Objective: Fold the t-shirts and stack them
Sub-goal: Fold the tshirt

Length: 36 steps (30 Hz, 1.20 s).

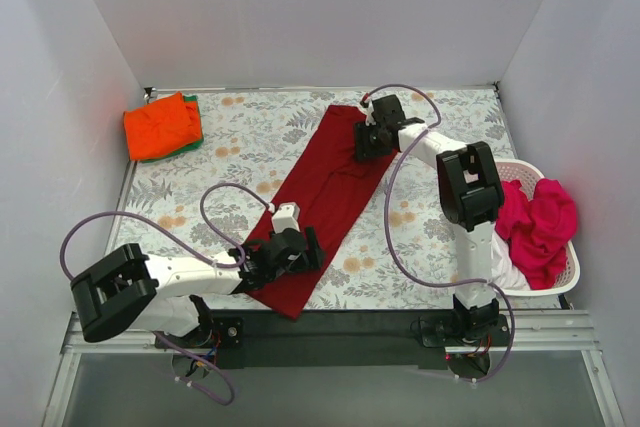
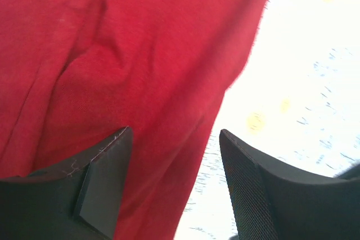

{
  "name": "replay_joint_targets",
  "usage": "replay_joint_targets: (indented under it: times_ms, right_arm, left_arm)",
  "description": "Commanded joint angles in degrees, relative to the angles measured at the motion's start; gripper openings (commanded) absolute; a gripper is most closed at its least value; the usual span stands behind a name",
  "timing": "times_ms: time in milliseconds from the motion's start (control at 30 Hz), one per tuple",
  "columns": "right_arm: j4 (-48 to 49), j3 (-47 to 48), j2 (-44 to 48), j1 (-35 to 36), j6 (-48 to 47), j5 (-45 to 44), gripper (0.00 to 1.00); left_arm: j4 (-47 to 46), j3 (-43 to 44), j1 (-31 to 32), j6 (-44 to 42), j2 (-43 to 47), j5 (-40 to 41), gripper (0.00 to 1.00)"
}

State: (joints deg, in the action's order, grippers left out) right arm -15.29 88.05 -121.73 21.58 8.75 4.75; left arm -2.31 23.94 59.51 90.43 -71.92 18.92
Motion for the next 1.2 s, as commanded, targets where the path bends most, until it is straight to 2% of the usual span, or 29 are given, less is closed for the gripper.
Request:
replay_joint_targets:
  times_ms: [0, 267, 467, 567, 767, 900, 1000, 1167]
  right_arm:
    - [-0.7, 5.8, -4.47, -0.58, -1.63, 0.95, 0.5]
    - [-4.57, 24.15, -14.49, -0.93, -4.01, 9.73, 0.52]
    - [-5.19, 32.43, -18.8, -1.19, -4.1, 16.16, 0.56]
    - [-5.19, 33.06, -18.98, -1.28, -4.01, 18.18, 0.56]
    - [-4.84, 26.04, -6.79, -1.19, -7.34, 19.33, 0.57]
    - [-4.75, 18.14, 7.25, -1.28, -7.79, 15.73, 0.58]
    - [-4.66, 9.71, 15.52, -1.19, -6.13, 13.0, 0.59]
    - [-0.98, -8.89, 24.69, -0.23, -2.43, 11.68, 0.59]
  left_arm:
    - [0.55, 1.19, 3.51, 4.48, -2.96, -2.92, 0.59]
    - [-8.92, 7.33, 7.11, 4.49, -11.83, -6.61, 0.59]
    - [-10.17, 14.02, 7.47, 0.36, -18.07, -5.21, 0.59]
    - [-9.04, 17.36, 7.38, -1.92, -18.52, -2.93, 0.59]
    - [-5.52, 22.63, 7.38, -7.18, -14.75, 2.34, 0.61]
    - [-5.34, 24.13, 6.77, -11.67, -10.62, 4.99, 0.64]
    - [-4.29, 23.26, 2.56, -12.39, -8.07, 3.85, 0.64]
    - [-5.17, 19.13, -8.69, -12.38, -7.18, -1.25, 0.64]
